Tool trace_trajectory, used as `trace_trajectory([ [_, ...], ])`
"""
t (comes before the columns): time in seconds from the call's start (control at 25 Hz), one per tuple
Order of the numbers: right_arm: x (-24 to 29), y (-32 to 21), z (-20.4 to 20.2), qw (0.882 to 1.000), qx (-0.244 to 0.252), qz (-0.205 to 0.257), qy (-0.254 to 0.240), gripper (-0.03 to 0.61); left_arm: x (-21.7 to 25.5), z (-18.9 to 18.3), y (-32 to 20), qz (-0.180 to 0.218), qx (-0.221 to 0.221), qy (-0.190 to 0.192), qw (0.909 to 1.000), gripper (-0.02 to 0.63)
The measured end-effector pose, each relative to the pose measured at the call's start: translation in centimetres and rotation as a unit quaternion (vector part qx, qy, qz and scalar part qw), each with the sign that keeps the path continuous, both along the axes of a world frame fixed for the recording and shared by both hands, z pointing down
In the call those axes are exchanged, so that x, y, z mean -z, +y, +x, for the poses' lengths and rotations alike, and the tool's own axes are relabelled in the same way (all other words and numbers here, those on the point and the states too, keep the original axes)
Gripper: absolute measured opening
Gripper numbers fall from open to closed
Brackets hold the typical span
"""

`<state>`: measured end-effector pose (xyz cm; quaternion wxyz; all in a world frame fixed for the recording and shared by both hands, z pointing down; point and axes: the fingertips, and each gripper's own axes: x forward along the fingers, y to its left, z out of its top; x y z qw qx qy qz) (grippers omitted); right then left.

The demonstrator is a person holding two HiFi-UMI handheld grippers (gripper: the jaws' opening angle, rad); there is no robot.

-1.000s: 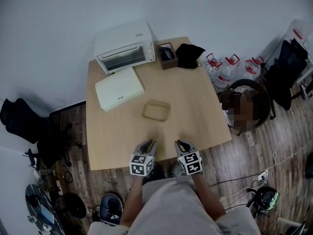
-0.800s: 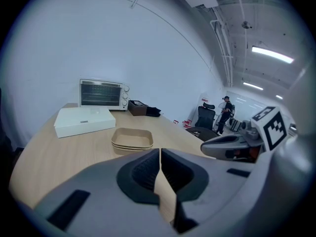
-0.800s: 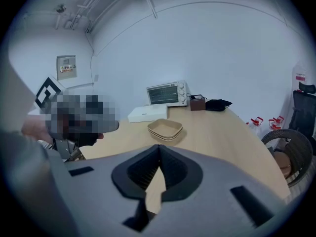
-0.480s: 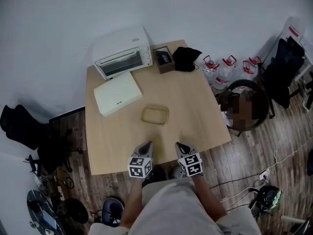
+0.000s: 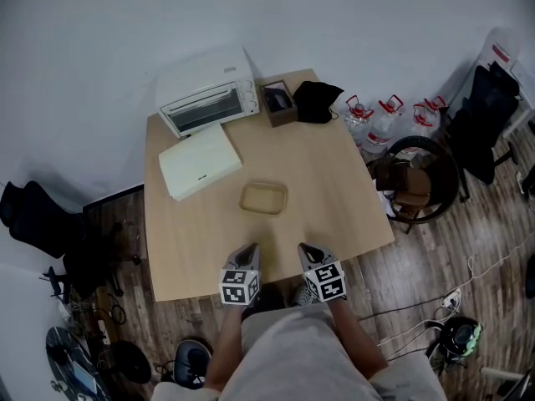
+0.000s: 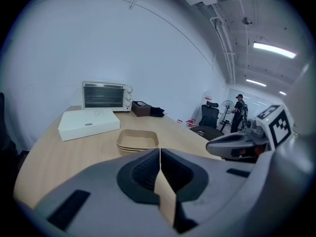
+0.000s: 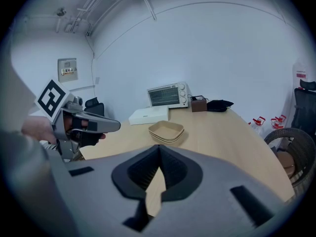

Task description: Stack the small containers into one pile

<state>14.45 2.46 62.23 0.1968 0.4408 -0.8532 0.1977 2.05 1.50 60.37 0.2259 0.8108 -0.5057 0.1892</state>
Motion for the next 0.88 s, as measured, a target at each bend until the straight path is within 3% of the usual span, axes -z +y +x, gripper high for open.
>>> trace_trajectory([
  [0.88, -0.4, 0.2, 1.3, 1.000, 0.001, -0.003, 0.003, 0.003, -1.2, 1.1, 0.9, -0.007, 0.001, 0.007, 0.9999, 0.006],
])
